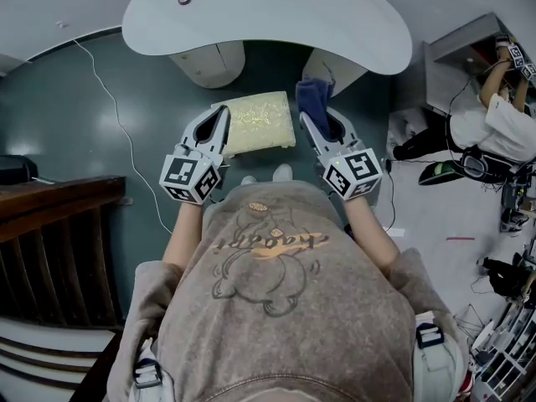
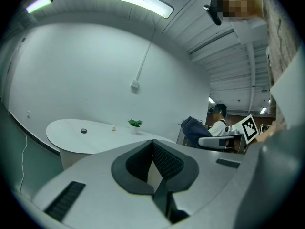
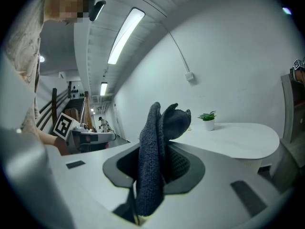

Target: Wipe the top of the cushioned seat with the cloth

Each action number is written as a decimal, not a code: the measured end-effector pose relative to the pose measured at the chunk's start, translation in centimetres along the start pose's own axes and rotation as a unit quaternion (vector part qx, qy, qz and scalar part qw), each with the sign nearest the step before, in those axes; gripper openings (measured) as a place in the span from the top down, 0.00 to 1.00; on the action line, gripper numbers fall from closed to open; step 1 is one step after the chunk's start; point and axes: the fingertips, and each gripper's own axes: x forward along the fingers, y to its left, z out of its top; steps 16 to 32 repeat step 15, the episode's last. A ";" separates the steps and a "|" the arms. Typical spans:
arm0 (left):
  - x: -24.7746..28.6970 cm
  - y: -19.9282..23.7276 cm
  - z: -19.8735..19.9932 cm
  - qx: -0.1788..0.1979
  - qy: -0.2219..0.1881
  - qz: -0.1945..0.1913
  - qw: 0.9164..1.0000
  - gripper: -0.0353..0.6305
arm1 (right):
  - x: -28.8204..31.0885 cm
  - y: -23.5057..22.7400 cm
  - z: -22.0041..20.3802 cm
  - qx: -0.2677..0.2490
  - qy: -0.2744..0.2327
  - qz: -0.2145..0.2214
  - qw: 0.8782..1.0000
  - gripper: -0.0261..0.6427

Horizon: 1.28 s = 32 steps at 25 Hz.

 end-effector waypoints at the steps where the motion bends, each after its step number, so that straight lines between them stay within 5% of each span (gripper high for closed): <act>1: 0.0 -0.1 0.0 -0.001 0.000 -0.002 1.000 0.93 | -0.1 0.0 0.0 0.000 0.000 -0.001 1.000 0.79; 32: -0.2 -0.2 -0.2 -0.010 0.004 -0.008 1.000 0.93 | -1.0 0.3 -0.2 0.008 0.000 -0.009 1.000 0.79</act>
